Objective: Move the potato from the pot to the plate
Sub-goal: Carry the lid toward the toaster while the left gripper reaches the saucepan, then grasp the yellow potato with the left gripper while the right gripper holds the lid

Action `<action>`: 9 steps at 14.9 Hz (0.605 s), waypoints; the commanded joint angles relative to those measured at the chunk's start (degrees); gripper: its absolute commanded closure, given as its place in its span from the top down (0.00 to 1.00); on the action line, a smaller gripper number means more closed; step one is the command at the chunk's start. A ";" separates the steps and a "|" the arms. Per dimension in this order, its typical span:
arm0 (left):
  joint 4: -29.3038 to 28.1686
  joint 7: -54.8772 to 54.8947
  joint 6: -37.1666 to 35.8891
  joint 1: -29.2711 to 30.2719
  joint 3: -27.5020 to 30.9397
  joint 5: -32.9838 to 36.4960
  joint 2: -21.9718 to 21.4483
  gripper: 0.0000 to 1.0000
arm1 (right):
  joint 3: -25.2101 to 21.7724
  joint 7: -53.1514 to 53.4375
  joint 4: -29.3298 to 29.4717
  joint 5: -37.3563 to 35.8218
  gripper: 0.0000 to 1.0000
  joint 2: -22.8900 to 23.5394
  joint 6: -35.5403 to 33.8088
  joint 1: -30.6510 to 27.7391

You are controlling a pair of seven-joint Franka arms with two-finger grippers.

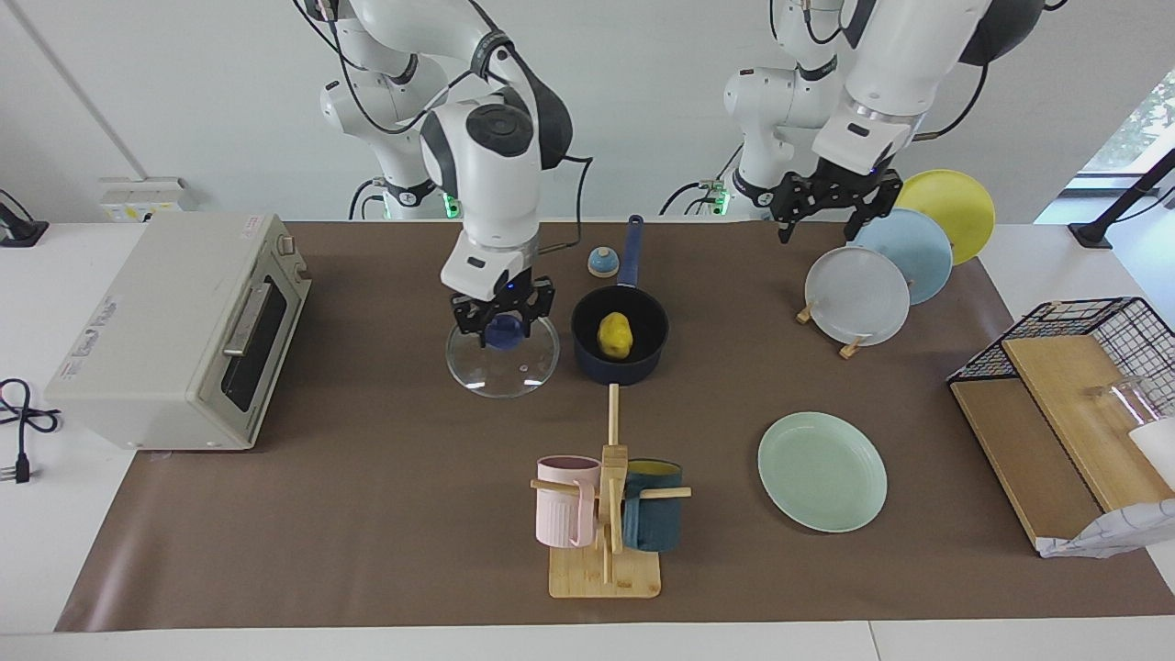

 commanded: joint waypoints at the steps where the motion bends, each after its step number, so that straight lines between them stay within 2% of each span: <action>1: -7.99 -11.03 9.97 -6.37 0.80 -0.65 -0.65 1.00 | 1.02 -8.17 -5.99 -0.41 0.62 -3.33 3.58 -5.82; 5: -9.59 -20.64 16.75 -13.49 0.97 -0.57 6.81 1.00 | 1.02 -17.24 -14.69 -0.14 0.62 -5.53 13.77 -12.25; 9: -10.47 -21.98 21.59 -15.53 0.97 0.31 10.95 1.00 | 1.02 -18.92 -21.03 -0.14 0.62 -7.29 20.47 -13.58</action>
